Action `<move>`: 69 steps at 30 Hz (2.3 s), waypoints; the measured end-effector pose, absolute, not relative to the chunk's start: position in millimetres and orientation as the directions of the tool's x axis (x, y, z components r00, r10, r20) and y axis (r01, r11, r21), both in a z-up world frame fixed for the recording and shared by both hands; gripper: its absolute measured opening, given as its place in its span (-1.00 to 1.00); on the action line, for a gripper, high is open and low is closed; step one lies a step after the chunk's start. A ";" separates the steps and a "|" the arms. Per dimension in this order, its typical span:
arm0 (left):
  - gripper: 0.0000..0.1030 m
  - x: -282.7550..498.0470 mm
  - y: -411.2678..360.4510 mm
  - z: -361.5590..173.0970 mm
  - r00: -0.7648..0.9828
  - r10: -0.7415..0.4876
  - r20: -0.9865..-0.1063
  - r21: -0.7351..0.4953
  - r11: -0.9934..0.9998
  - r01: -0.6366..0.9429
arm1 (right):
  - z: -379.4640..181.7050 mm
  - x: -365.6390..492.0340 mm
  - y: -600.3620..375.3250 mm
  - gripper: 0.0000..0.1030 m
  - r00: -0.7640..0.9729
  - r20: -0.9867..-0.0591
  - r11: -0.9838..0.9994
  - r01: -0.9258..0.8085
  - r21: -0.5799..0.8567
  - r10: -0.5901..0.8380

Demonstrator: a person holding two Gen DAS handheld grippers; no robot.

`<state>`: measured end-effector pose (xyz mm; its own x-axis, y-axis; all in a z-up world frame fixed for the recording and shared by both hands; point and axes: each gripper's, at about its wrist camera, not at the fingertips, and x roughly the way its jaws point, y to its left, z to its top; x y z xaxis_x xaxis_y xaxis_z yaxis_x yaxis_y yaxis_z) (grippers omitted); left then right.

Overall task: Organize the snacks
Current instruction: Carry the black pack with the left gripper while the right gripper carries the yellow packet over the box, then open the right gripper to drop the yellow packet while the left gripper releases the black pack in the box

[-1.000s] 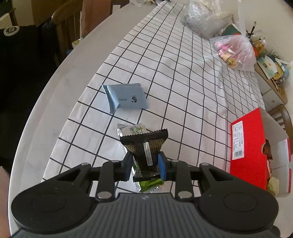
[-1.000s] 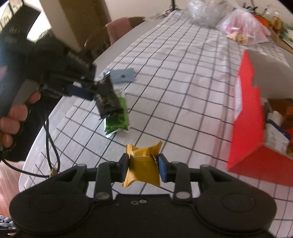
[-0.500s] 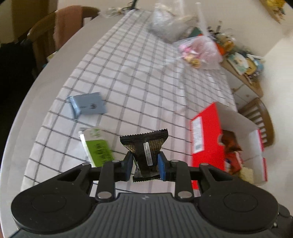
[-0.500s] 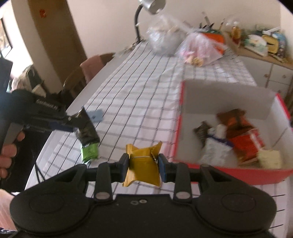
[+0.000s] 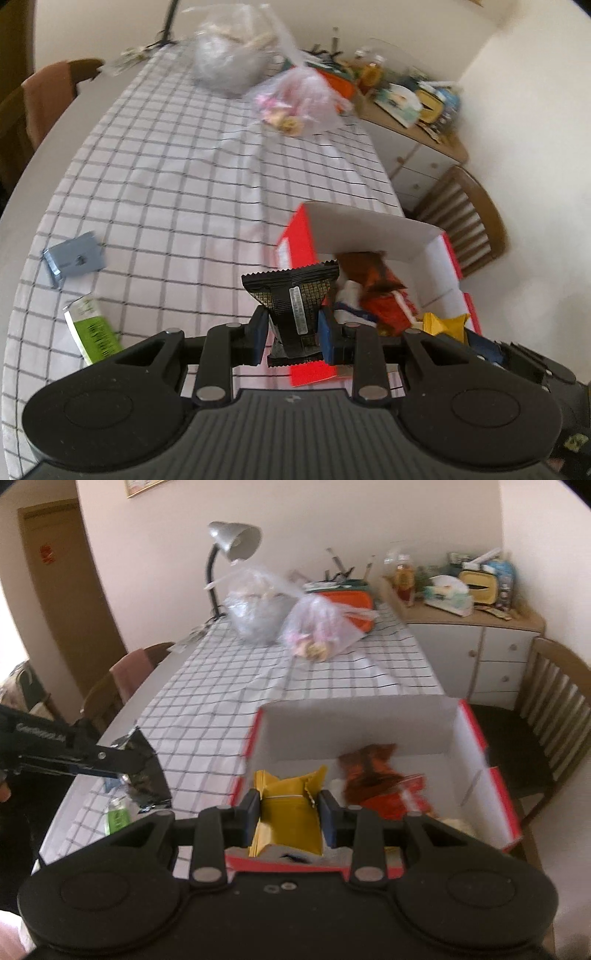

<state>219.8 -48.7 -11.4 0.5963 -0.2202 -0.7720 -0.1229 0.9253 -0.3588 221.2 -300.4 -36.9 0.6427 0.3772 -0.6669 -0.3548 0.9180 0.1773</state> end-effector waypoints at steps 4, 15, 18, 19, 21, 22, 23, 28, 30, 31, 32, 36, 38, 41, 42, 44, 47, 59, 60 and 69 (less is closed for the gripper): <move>-0.46 229.8 -77.1 -4.6 0.598 -0.233 -0.767 -0.343 0.936 -0.075 | -40.5 232.9 -322.8 -0.38 0.653 -0.673 0.931 -0.324 0.167 0.348; -0.46 263.7 -141.3 -17.4 0.563 -0.217 -0.798 -0.276 0.961 -0.021 | -61.2 267.5 -370.9 -0.37 0.649 -0.693 0.943 -0.297 0.148 0.313; -0.46 272.3 -154.7 -23.6 0.553 -0.200 -0.809 -0.253 0.967 -0.020 | -69.7 276.4 -378.9 -0.37 0.642 -0.702 0.945 -0.295 0.144 0.308; -0.46 276.2 -158.8 -26.4 0.548 -0.194 -0.814 -0.246 0.969 -0.022 | -72.4 278.8 -380.9 -0.37 0.639 -0.705 0.945 -0.293 0.147 0.308; -0.46 284.3 -166.1 -31.8 0.532 -0.182 -0.827 -0.227 0.974 -0.019 | -78.4 284.9 -383.4 -0.37 0.630 -0.713 0.944 -0.294 0.150 0.309; -0.46 289.1 -170.0 -35.1 0.525 -0.176 -0.832 -0.218 0.976 -0.019 | -81.3 288.0 -384.0 -0.37 0.626 -0.717 0.944 -0.294 0.148 0.308; -0.46 292.6 -173.0 -37.7 0.520 -0.170 -0.837 -0.210 0.977 -0.018 | -84.5 290.7 -384.9 -0.37 0.621 -0.722 0.944 -0.294 0.147 0.306; -0.46 311.0 -186.1 -52.4 0.487 -0.140 -0.862 -0.173 0.985 -0.023 | -102.9 304.8 -386.5 -0.37 0.589 -0.748 0.944 -0.287 0.161 0.306; -0.46 318.9 -189.0 -58.7 0.473 -0.124 -0.872 -0.155 0.988 -0.027 | -108.8 308.8 -384.3 -0.37 0.576 -0.758 0.942 -0.297 0.155 0.306; -0.46 323.1 -190.3 -62.4 0.466 -0.115 -0.877 -0.145 0.989 -0.028 | -110.9 310.0 -382.9 -0.37 0.570 -0.762 0.941 -0.302 0.154 0.307; -0.46 326.4 -191.5 -65.4 0.460 -0.108 -0.881 -0.136 0.990 -0.029 | -113.1 311.8 -381.9 -0.37 0.563 -0.765 0.939 -0.308 0.155 0.311; -0.46 339.4 -196.5 -77.4 0.433 -0.083 -0.897 -0.109 0.993 -0.037 | -120.3 317.7 -376.1 -0.37 0.545 -0.773 0.929 -0.336 0.152 0.324; -0.46 345.4 -199.7 -83.5 0.418 -0.069 -0.906 -0.094 0.995 -0.038 | -122.7 320.6 -374.3 -0.37 0.538 -0.778 0.926 -0.347 0.147 0.325; -0.46 351.2 -203.6 -89.5 0.405 -0.056 -0.913 -0.079 0.996 -0.040 | -126.7 324.2 -373.4 -0.37 0.518 -0.789 0.922 -0.355 0.154 0.331; -0.46 352.0 -205.0 -91.2 0.402 -0.053 -0.914 -0.075 0.996 -0.038 | -127.9 324.9 -372.7 -0.37 0.513 -0.793 0.922 -0.357 0.153 0.330; -0.46 354.1 -208.0 -95.3 0.395 -0.046 -0.917 -0.064 0.997 -0.034 | -130.4 325.5 -371.6 -0.36 0.504 -0.798 0.920 -0.363 0.152 0.330; -0.46 356.7 -210.5 -100.6 0.386 -0.037 -0.922 -0.054 0.998 -0.033 | -133.0 326.8 -369.6 -0.35 0.496 -0.802 0.917 -0.371 0.150 0.332; -0.46 353.3 -207.4 -101.6 0.401 -0.043 -0.915 -0.070 0.996 -0.052 | -130.7 323.5 -375.8 -0.23 0.493 -0.796 0.910 -0.380 0.165 0.351; -0.46 351.6 -206.8 -100.0 0.405 -0.046 -0.913 -0.074 0.996 -0.053 | -128.9 322.2 -377.1 -0.22 0.496 -0.792 0.909 -0.380 0.169 0.355; -0.45 331.1 -204.1 -79.8 0.461 -0.075 -0.884 -0.109 0.993 -0.047 | -102.5 306.4 -383.5 -0.07 0.531 -0.750 0.897 -0.400 0.189 0.395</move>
